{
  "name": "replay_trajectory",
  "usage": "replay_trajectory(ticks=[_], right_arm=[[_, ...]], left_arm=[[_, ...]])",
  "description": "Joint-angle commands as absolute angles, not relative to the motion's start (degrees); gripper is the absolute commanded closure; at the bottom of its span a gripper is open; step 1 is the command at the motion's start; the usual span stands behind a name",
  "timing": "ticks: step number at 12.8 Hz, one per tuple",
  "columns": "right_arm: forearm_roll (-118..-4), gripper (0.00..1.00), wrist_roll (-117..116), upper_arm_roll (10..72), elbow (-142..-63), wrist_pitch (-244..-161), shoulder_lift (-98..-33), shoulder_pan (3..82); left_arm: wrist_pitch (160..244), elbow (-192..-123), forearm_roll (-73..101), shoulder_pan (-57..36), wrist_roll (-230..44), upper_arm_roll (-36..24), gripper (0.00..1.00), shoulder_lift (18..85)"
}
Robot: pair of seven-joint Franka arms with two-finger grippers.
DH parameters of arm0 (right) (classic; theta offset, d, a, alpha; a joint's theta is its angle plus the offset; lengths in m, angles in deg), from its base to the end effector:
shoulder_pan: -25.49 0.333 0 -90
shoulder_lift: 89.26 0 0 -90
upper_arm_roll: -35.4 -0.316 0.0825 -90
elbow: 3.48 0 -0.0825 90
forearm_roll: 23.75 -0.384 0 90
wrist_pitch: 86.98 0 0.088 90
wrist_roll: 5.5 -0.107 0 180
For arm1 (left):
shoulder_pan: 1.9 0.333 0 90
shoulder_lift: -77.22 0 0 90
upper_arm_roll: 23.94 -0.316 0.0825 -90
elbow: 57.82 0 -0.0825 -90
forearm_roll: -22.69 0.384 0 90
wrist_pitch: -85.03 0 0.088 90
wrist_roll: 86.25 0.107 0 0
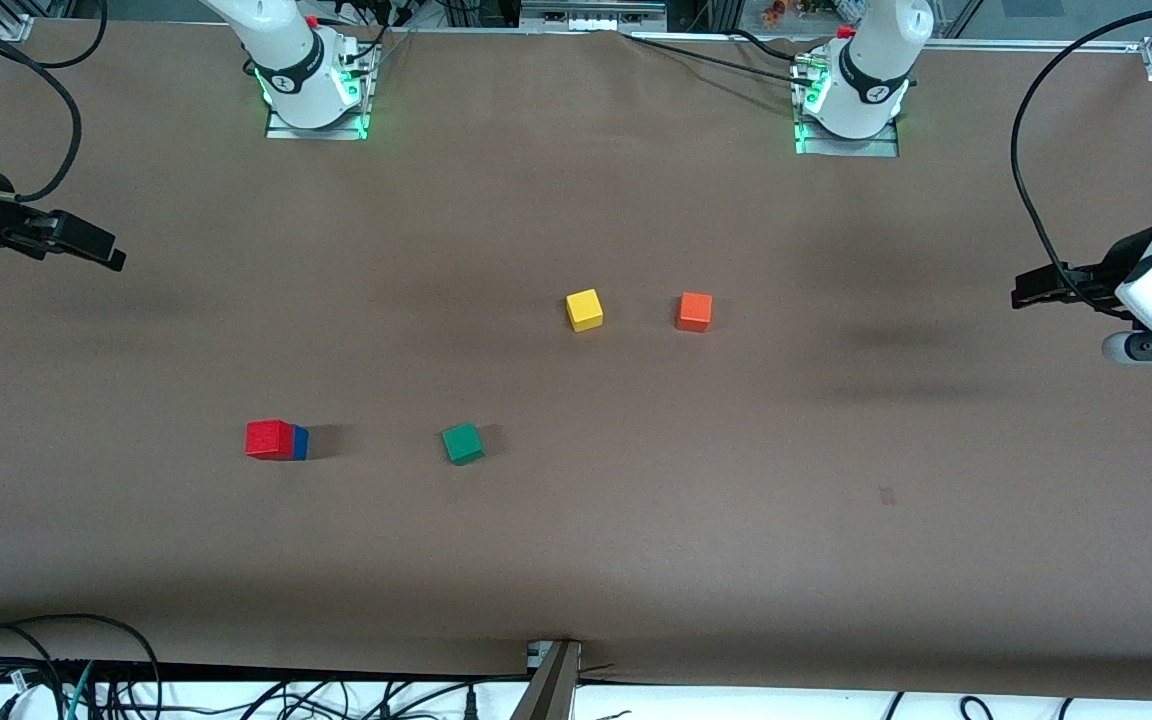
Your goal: Pass red block to right arm, stack on blue
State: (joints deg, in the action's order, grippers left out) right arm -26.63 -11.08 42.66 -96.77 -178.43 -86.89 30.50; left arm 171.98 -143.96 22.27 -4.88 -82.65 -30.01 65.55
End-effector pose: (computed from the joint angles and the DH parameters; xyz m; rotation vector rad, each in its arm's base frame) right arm 0.5654 -0.0156 0.5767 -3.0891 0.2164 0.1153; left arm 0.6019 0.0260 0.5343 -3.1244 0.0137 0.2960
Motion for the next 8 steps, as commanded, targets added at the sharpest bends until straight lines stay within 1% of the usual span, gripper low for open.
replay_trajectory(ticks=[1,6,8], right_arm=[[-27.2,0.00,-6.6,42.4,-96.2,-177.3,-87.1,30.4],[-27.6,0.00,-6.0,42.1,-96.1,-177.1,-87.5,30.5],[-27.3,0.00,-5.9,42.1,-95.8,-174.4,-87.8,30.5]], left_arm=[[171.2,-142.5,21.4,-5.4,-82.8,-30.4,0.00,65.1],[171.2,-142.5,21.4,-5.5,-82.9,-30.4,0.00,65.1],[171.2,-142.5,21.5,-5.5,-83.0,-30.4,0.00,65.1]])
